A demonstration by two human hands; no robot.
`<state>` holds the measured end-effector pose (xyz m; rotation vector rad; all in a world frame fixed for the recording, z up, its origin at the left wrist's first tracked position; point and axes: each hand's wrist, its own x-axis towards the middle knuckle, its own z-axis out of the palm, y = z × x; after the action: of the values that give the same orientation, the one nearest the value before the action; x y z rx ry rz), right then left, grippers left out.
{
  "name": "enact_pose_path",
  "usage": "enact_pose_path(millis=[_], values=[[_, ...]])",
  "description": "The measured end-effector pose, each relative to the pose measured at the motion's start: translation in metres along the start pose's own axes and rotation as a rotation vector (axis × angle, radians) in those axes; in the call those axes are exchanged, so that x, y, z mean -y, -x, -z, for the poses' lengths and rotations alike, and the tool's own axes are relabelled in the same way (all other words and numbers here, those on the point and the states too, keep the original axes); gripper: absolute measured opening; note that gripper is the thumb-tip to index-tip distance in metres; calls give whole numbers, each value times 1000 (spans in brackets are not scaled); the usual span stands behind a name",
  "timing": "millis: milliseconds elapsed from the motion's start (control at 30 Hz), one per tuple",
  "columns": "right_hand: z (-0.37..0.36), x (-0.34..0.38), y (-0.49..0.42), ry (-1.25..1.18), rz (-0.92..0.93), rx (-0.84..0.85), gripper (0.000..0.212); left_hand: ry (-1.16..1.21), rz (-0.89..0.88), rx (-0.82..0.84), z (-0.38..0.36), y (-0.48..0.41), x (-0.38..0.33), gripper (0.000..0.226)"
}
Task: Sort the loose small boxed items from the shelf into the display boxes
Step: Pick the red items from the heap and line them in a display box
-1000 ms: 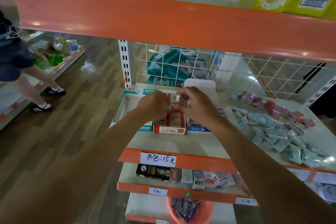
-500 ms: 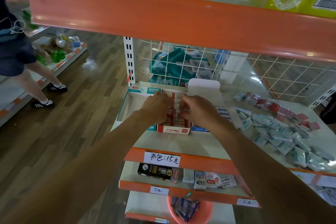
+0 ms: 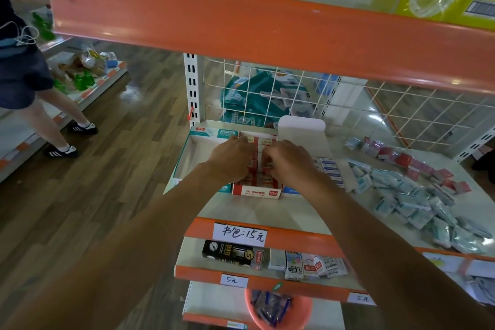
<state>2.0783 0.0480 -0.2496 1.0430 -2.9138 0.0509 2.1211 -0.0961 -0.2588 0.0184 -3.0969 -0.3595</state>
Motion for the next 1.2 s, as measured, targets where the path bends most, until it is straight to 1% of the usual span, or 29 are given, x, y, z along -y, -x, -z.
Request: enact_pose_path(millis=[167,233,300,400,467,533,633,767,833,967,1200], values=[[-2,-5,-1,-67,-1,27,22,9,-16,6,2,0,0,36],[0,-7,0,-109,-12,40,23,18,-17,11,4,0,0,33],[1,-5,0,-114,-20,41,28,21,-13,8,5,-1,-1,33],[2,-1,-1,-93,-33,24,41,9,-15,19,7,-2,-5,36],[3,-1,0,-115,-41,15,43,-9,-22,31,8,-2,-6,38],[6,-5,3,-186,-68,-1,42,-28,-20,19,9,-3,-8,40],[12,-18,12,-263,-116,-71,44,-52,-19,-73,14,-9,-16,42],[19,-45,28,-190,-197,-129,46,-28,-30,-189,17,-21,-42,41],[20,-61,35,-129,-248,-140,47,-23,-53,-208,18,-28,-58,40],[21,-93,57,-96,-316,-157,49,-65,-112,-146,19,-40,-93,42],[26,-156,101,-53,-433,-183,47,-82,-223,-98,11,-61,-161,43]])
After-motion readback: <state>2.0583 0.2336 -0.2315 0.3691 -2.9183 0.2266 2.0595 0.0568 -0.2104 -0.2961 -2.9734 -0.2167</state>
